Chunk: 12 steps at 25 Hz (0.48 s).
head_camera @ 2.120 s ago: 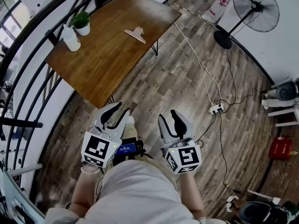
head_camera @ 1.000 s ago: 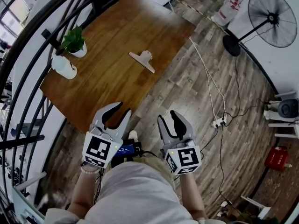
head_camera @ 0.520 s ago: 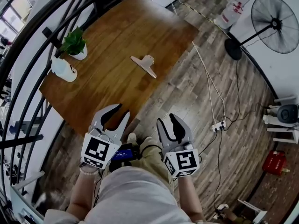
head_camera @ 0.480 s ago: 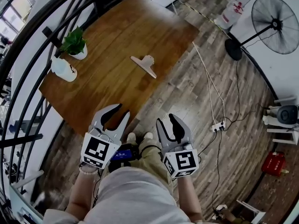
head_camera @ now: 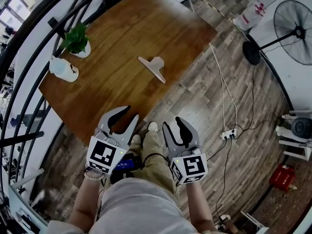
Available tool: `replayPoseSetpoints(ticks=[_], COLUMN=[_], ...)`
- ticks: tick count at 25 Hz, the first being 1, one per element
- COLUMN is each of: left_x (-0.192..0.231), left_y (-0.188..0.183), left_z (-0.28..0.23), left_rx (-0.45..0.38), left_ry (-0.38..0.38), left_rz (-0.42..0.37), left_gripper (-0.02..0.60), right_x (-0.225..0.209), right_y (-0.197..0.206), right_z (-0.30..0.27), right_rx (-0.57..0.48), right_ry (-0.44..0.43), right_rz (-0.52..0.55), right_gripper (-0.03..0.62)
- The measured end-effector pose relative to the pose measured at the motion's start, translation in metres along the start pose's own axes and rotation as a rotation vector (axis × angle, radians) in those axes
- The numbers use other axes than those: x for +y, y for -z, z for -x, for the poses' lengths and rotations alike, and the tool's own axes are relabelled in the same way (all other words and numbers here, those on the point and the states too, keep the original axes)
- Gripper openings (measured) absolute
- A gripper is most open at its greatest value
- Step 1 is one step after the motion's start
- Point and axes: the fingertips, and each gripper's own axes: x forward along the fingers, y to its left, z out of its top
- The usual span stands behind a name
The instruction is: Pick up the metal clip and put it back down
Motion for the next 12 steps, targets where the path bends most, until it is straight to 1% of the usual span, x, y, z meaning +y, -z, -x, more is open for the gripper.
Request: replayPoseSetpoints(ticks=[7, 12], left_x=[0.02, 0.026], left_y=[0.005, 0.014], left_z=[-0.025, -0.043], left_rx=[0.016, 0.027], left_ry=[-0.045, -0.071], left_rz=[0.014, 0.033], left_gripper=[0.097, 0.097], right_x=[-0.031, -0.045], right_y=[0.006, 0.009], right_z=[-0.032, -0.056], right_rx=[0.037, 0.062], right_ry=[-0.019, -0.061], right_rz=[0.007, 0.009], right_gripper=[0.183, 0.183])
